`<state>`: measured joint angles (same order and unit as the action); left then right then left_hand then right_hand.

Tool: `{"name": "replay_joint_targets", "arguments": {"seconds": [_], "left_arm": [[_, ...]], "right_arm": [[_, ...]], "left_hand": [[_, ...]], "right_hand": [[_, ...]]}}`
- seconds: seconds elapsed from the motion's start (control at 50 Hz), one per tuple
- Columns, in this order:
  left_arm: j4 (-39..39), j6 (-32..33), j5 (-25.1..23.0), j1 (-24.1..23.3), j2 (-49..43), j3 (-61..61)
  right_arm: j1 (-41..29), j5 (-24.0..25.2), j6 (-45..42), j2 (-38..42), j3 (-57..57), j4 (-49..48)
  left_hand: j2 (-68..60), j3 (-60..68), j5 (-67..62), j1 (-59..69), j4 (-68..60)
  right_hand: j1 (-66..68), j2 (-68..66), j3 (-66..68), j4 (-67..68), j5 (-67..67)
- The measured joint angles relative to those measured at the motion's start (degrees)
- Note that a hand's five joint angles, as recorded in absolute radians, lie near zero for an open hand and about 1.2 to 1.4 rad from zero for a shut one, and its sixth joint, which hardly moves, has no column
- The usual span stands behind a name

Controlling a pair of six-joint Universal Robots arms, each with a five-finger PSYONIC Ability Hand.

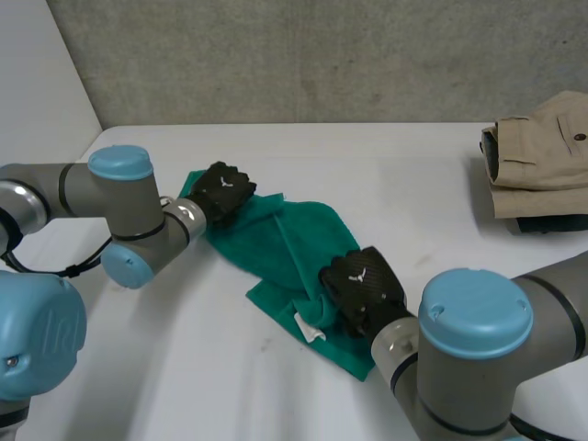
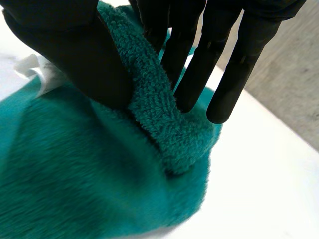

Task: Fold the laundry.

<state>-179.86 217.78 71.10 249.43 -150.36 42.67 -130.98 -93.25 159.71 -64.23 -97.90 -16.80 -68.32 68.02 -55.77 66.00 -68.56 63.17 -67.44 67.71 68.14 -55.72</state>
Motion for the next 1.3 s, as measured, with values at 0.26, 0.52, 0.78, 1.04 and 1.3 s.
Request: {"name": "replay_joint_targets", "arguments": {"seconds": [0.26, 0.52, 0.78, 1.04, 1.3], "left_arm": [[-3.2, -3.9, 13.5, -1.5, 12.6, 1.0], [-2.8, -8.6, 13.4, 0.7, 45.4, 38.1], [-15.4, -9.4, 16.6, -1.4, 33.6, 32.0], [-38.7, -20.4, 22.0, -2.4, 30.9, 11.2], [-34.3, -20.9, 21.9, -1.5, 37.1, 38.6]], "right_arm": [[12.4, 2.3, -7.7, -15.1, 9.7, 14.5], [23.2, 10.9, -22.0, -14.1, 23.8, 40.5], [21.7, 6.4, -22.8, 3.1, 35.6, 24.9], [20.7, 8.4, -16.0, 1.9, 38.4, -26.6], [22.8, 26.5, -11.1, 1.3, 25.7, -12.4]], "left_hand": [[-0.1, 0.0, 0.0, 0.0, 0.0], [-0.2, 0.3, 0.0, 0.0, -0.3], [-0.3, 0.3, 0.0, 0.0, -0.3], [-0.3, 0.4, 0.0, 0.0, -0.3], [-0.3, 0.4, -0.5, 0.0, -0.3]], "right_hand": [[0.0, 0.0, 0.2, 0.4, -0.1], [0.0, 0.0, 0.4, 0.4, -1.7], [0.0, 0.0, 0.4, 0.4, -1.8], [0.0, 0.0, 0.5, 0.5, -2.5], [0.0, 0.0, 0.5, 0.5, -2.5]]}}
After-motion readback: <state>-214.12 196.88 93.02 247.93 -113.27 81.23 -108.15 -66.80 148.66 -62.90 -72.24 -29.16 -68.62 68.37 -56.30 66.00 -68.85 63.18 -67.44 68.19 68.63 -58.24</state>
